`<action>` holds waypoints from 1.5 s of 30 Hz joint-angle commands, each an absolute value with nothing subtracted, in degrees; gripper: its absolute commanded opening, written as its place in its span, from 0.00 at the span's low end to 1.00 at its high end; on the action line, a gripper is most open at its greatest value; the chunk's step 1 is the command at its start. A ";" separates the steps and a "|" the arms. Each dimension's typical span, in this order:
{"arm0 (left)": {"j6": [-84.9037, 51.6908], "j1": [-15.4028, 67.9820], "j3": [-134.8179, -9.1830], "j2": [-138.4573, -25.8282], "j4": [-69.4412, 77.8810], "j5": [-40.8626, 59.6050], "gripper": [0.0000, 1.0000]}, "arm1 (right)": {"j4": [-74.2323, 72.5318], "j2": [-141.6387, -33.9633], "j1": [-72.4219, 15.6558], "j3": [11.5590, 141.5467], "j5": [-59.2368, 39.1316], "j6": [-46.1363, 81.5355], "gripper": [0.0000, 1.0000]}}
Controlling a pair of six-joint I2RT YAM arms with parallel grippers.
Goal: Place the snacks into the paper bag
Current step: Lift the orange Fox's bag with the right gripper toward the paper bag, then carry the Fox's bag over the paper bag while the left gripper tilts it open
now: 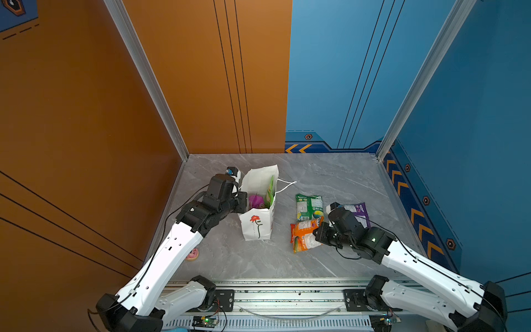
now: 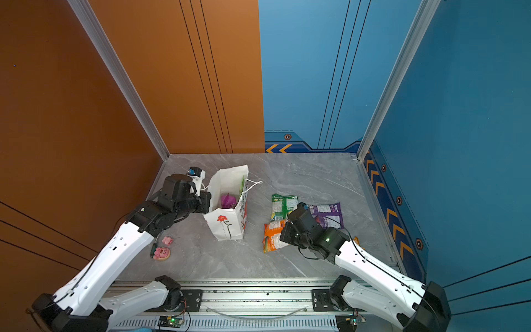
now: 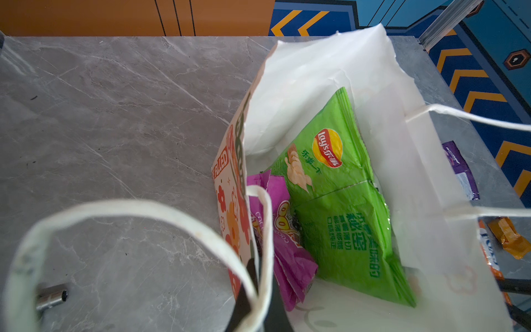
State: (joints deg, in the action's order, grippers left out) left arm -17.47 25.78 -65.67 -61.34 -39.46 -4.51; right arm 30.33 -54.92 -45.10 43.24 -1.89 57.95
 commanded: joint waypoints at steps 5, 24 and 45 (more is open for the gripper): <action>-16.90 24.32 -65.27 -59.07 -38.06 -6.24 0.00 | 27.22 -54.83 -43.91 49.48 2.93 58.86 0.00; -24.23 31.94 -72.58 -63.74 -42.61 -12.14 0.00 | 28.35 -58.10 -35.10 61.13 -2.85 52.09 0.00; -27.47 46.64 -84.22 -74.78 -44.65 -30.67 0.00 | 38.10 -50.27 -16.98 64.69 -10.77 46.93 0.00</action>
State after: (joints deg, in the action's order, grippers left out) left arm -27.07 45.52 -81.01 -74.76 -46.59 -25.41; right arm 36.75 -52.40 -18.20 61.36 -9.93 49.23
